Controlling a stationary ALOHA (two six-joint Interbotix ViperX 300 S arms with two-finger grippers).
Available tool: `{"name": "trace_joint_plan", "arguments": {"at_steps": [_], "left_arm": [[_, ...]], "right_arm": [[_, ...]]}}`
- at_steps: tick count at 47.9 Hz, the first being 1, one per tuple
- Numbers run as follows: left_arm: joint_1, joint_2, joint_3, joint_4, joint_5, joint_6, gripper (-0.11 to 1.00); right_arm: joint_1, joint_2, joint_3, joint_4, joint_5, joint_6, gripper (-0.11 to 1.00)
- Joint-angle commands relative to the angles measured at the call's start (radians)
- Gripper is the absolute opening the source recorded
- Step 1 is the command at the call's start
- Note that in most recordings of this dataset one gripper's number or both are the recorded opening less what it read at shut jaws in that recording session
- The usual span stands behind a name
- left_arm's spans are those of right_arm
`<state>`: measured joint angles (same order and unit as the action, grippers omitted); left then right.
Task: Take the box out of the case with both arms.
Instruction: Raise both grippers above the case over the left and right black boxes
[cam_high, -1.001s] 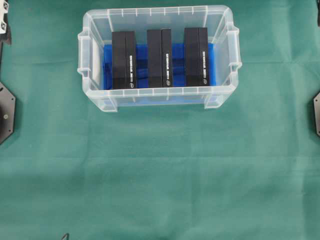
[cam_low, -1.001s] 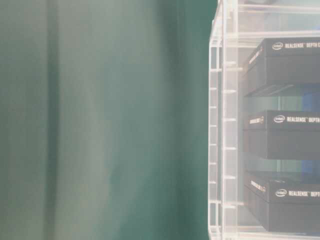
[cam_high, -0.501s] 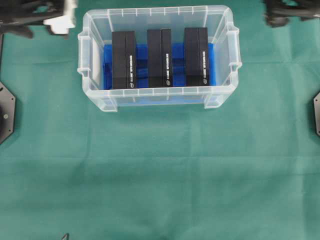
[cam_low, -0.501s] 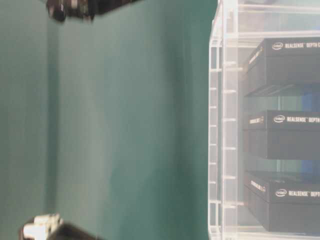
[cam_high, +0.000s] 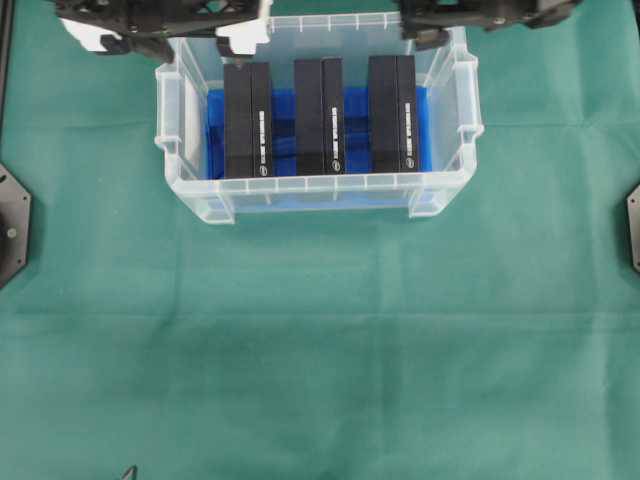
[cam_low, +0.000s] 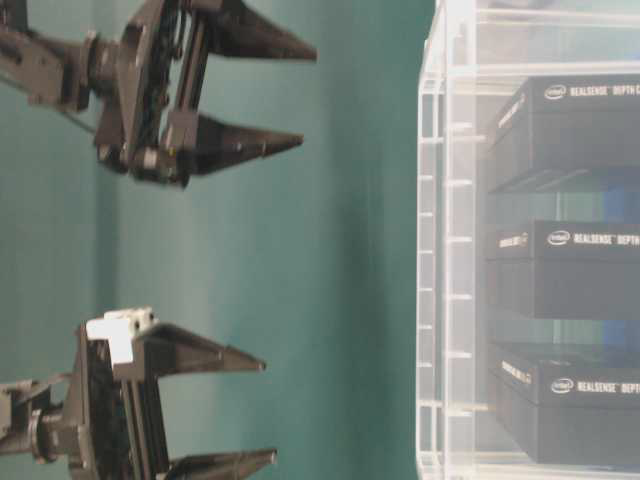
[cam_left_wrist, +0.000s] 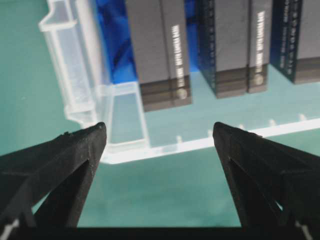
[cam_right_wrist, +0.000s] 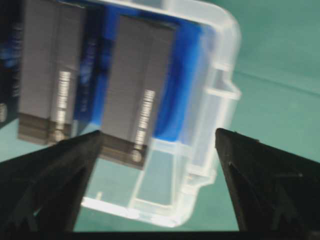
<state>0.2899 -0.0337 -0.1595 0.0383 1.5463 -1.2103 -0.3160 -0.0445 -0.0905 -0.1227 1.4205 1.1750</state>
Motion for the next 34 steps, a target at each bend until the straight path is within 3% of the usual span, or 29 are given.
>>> {"name": "trace_joint_plan", "arguments": {"at_steps": [1,34], "left_arm": [[-0.005,0.008,-0.044,0.005,-0.003,0.002,0.91],[-0.014,0.095,-0.098,0.008,-0.012,0.014,0.91]], "right_arm": [[0.011,0.006,-0.052,-0.003,-0.005,0.003,0.94],[0.017,0.049,-0.086,0.0,-0.038,0.002,0.94]]}}
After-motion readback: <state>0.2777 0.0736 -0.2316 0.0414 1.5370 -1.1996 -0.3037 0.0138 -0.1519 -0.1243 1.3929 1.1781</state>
